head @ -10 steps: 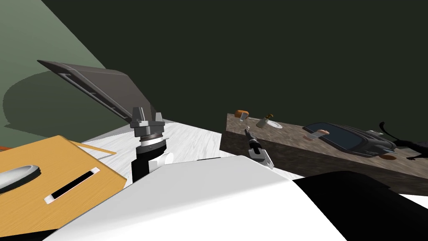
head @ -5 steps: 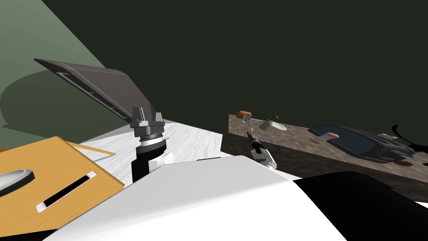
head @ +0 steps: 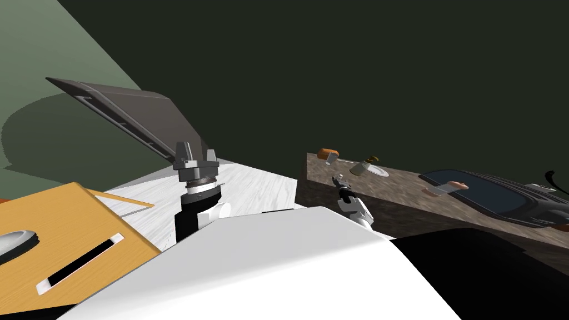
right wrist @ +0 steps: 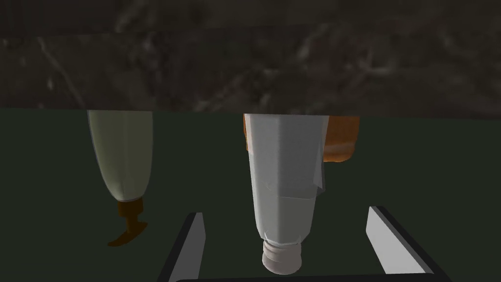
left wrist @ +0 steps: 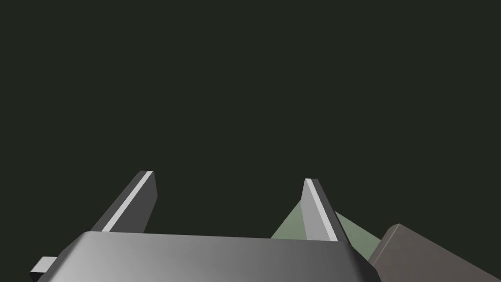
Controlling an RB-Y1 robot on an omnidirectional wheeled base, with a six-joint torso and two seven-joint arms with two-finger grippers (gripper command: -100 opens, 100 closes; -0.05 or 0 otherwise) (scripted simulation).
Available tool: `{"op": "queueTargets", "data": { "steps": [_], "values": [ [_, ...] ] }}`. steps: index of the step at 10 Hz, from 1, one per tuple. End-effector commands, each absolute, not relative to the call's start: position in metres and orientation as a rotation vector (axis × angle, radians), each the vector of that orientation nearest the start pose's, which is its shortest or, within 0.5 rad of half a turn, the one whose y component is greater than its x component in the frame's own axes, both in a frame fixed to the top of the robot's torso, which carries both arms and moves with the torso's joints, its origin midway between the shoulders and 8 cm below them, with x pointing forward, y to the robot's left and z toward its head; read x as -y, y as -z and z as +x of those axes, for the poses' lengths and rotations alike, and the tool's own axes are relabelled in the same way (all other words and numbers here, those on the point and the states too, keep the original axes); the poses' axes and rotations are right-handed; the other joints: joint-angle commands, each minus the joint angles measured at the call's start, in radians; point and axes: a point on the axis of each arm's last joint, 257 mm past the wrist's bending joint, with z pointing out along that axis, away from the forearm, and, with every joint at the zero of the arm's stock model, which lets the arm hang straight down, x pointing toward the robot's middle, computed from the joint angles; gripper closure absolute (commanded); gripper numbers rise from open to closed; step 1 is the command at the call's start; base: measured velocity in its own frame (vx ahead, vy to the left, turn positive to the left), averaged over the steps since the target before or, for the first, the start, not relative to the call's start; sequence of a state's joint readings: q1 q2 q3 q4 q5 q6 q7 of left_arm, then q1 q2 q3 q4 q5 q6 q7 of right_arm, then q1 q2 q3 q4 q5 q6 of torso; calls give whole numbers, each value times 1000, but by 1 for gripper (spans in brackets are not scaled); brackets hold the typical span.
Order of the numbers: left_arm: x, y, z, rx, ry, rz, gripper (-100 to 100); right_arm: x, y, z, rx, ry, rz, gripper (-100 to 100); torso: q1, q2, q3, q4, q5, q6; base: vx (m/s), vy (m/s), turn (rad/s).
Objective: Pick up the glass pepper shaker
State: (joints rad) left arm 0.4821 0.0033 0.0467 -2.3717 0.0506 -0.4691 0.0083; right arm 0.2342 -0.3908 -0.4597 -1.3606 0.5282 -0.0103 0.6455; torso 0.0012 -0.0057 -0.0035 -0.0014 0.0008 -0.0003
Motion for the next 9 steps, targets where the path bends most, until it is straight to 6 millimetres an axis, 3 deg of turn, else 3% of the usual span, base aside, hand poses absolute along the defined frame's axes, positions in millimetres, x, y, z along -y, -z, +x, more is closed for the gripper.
{"op": "queueTargets", "data": {
  "steps": [1, 2, 3, 4, 6, 7, 9],
  "values": [
    [-293, -66, 326, -527, 1321, -618, 0, 625, 304, 367, -1744, 468, 466, 0, 0, 0, 0, 0, 0, 0, 9, 4, -1],
    [-293, -66, 326, -527, 1321, -618, 0, 617, 303, 389, -1739, 436, 431, -100, -1, 2, 1, 1, 0, 0, -4, 15, -137],
    [-293, -66, 326, -527, 1321, -618, 0, 619, 313, 389, -1754, 435, 448, -100, -1, 4, 2, 1, 0, 0, -12, 20, -99],
    [-293, -66, 326, -527, 1321, -618, 0, 610, 308, 409, -1744, 409, 406, -100, -1, 4, 3, 1, 0, 0, -17, 26, -171],
    [-293, -66, 326, -527, 1321, -618, 0, 612, 319, 411, -1763, 405, 428, -100, 0, 5, 3, 1, 0, 0, -10, 17, -21],
    [-293, -66, 326, -527, 1321, -618, 0, 603, 311, 432, -1746, 381, 384, -100, -1, 5, 3, 1, 0, 0, -11, 9, -140],
    [-293, -66, 326, -527, 1321, -618, 0, 605, 324, 432, -1769, 379, 407, -100, -1, 4, 3, 1, 0, 0, -7, 11, -43]
  ]
}}
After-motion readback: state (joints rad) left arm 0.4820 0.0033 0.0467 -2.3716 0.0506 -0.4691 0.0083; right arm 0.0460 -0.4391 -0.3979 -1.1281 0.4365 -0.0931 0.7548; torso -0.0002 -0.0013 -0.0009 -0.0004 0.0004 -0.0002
